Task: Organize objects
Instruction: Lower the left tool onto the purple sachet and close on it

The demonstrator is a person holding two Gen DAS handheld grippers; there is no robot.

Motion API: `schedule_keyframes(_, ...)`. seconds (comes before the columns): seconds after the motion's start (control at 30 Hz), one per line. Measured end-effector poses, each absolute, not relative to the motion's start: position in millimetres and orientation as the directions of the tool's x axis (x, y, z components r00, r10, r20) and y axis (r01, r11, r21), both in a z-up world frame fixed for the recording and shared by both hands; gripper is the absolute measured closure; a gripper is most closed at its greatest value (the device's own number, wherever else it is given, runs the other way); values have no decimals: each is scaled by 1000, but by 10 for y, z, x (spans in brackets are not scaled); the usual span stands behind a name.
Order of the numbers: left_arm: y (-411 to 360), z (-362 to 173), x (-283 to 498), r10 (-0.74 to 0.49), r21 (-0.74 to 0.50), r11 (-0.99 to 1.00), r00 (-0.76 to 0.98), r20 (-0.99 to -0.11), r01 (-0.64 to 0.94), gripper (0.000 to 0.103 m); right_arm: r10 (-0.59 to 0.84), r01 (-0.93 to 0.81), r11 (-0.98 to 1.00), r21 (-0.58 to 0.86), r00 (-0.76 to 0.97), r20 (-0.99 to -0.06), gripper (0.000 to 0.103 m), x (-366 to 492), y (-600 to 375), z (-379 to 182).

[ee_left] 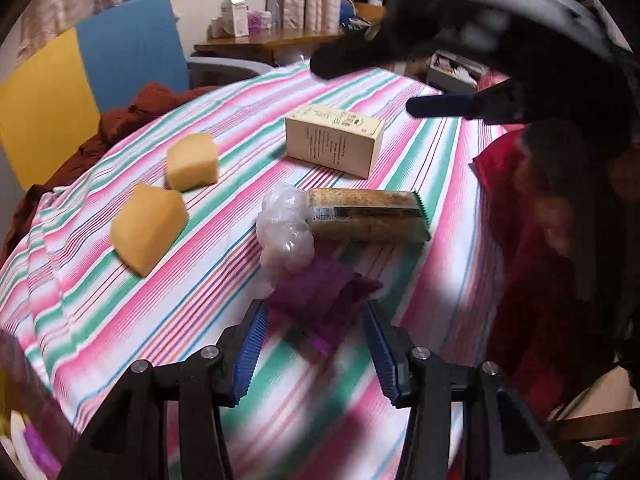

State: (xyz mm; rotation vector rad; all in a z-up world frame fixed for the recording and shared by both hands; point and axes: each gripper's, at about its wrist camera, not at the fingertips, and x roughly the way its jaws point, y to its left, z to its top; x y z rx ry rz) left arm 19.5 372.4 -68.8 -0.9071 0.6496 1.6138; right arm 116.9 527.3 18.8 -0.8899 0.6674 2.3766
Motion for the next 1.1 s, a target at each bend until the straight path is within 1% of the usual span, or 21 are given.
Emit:
schedule_keyframes(0.27, 4019, -878, 118, 516, -71, -153, -19, -856, -986, 52, 262, -613, -722, 323, -673, -692, 0, 1214, 5354, 187)
schedule_keyframes(0.33, 4056, -919, 116, 510, -51, -155, -36, -859, -987, 52, 257, -612, -720, 326, -672, -695, 0, 1209, 5357, 181)
schedule_keyframes(0.43, 4076, -972, 86, 498, -78, -175, -20, -867, -982, 52, 253, -612, -721, 325, -670, -698, 0, 1206, 5365, 175)
schedule_keyframes(0.67, 3814, -986, 112, 527, -93, -180, -16, -850, -979, 57, 258, -620, -718, 315, -658, -707, 0, 1208, 5372, 158)
schedule_keyframes(0.77, 3653, -991, 154, 531, -85, -182, -25, -847, -980, 57, 263, -624, -718, 309, -654, -710, 0, 1210, 5371, 159)
schedule_keyframes(0.97, 3373, -995, 214, 518, -80, -265, -72, -852, -961, 56, 266, -631, -715, 301, -643, -718, 0, 1187, 5378, 150)
schedule_keyframes(1.1, 3254, -985, 303, 507, -73, -280, -83, -858, -957, 55, 263, -633, -711, 307, -644, -719, 0, 1196, 5386, 148)
